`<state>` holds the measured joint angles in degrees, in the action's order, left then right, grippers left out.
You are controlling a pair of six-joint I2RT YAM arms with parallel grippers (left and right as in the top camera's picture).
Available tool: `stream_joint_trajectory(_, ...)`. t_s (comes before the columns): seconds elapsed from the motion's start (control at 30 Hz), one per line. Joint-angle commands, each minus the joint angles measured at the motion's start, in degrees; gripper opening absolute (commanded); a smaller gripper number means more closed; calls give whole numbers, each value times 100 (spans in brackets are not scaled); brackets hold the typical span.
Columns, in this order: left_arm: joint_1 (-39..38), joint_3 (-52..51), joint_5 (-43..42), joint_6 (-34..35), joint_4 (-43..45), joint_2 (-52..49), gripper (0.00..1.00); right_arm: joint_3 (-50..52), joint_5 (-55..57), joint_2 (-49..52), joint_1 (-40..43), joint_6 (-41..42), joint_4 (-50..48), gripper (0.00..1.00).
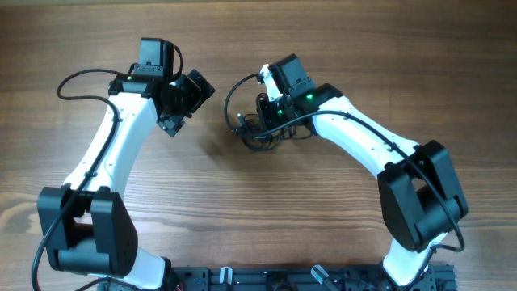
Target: Untangle cables
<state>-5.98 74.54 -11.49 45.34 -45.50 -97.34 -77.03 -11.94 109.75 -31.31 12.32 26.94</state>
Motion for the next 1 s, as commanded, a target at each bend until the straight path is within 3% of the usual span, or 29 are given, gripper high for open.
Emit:
stream_joint_trajectory(0.0,20,42,-72,31,-20,-61,100,-188,-76,-857,2,216,-33,4)
stream_joint_trajectory(0.13,20,42,-461,31,-15,-61,100,-188,-76,-2022,2,562,-225,4)
stream_joint_trajectory(0.3,20,42,-1515,-11,33,-61,100,-186,-101,-2347,2,1215,-267,4)
stream_joint_trajectory(0.43,26,42,-3189,-1495,461,-59,100,-184,-96,-2339,4,1521,-345,4)
stream_joint_trajectory(0.5,24,42,-3733,-1792,656,-59,100,-184,-101,-2341,4,1840,-518,4)
stream_joint_trajectory(0.77,-407,42,-2959,-1797,452,-61,99,-184,-811,-2610,4,2387,-1580,4)
stream_joint_trajectory(0.87,-485,42,-2378,-1794,459,-61,79,-184,-841,-2870,11,2385,-1556,4)
stream_joint_trajectory(0.9,-485,42,-2288,-1794,461,-61,78,-184,-855,-2951,11,2385,-1556,4)
stream_joint_trajectory(0.97,-485,42,-2203,-1794,461,-61,66,-184,-850,-3121,13,2385,-1567,5)
